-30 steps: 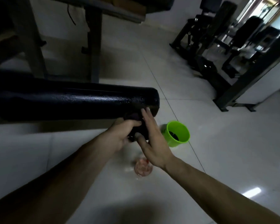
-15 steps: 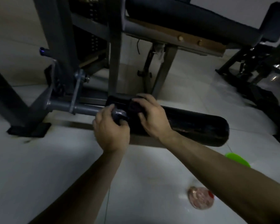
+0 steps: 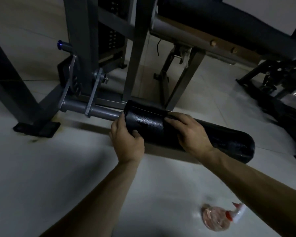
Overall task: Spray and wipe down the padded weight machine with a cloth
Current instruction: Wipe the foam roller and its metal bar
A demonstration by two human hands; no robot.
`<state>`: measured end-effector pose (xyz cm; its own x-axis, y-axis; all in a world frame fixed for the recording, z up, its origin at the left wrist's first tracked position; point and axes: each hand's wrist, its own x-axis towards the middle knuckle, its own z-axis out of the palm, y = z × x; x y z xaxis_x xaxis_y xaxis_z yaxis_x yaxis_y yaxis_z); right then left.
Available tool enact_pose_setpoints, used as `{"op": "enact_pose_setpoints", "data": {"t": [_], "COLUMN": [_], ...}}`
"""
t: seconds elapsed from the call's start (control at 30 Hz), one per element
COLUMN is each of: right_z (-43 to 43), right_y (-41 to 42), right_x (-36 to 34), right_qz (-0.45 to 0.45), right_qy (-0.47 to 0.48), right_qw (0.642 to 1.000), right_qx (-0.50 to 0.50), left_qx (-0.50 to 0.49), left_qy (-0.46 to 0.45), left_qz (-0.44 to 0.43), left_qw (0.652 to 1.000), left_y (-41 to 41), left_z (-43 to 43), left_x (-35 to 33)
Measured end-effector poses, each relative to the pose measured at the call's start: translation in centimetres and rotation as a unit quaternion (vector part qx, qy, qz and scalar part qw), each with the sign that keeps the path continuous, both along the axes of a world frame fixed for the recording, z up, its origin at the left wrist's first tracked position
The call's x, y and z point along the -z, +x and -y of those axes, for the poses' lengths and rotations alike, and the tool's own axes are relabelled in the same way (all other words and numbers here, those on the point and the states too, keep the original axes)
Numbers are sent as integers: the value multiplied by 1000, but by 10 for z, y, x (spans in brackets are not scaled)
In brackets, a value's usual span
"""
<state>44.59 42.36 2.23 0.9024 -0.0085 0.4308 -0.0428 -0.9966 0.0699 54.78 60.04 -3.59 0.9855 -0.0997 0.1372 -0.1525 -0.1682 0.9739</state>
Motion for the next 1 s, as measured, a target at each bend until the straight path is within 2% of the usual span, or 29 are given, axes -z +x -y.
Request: {"op": "enact_pose_setpoints", "data": {"t": [0.1,0.27,0.4,0.53,0.7,0.83,1.0], "right_z": [-25,-87,-59,-4,4,-4,-41], "right_y": [19,98,76,12,-26,-9,57], "right_x": [4,5,12,15,15,35,27], "right_qz": [29,21,35,30,-20,74,91], "right_qy": [55,77,33,2,52,98,98], "right_qw": [998,990,986,989,991,988,983], "right_qx": [-1,-115,-162,-142,-118,-94,-126], "left_qx": [22,42,51,43,15,18,33], "left_qy": [20,-19,-67,-29,-6,4,-1], "left_qz": [5,29,-59,-46,-32,-15,3], "left_qw": [1000,999,995,998,999,1000,999], "left_y": [3,8,17,19,13,13,15], "left_z": [-8,-22,-29,-29,-24,-25,-25], "left_x": [1,-4,-11,-13,-14,-13,-7]}}
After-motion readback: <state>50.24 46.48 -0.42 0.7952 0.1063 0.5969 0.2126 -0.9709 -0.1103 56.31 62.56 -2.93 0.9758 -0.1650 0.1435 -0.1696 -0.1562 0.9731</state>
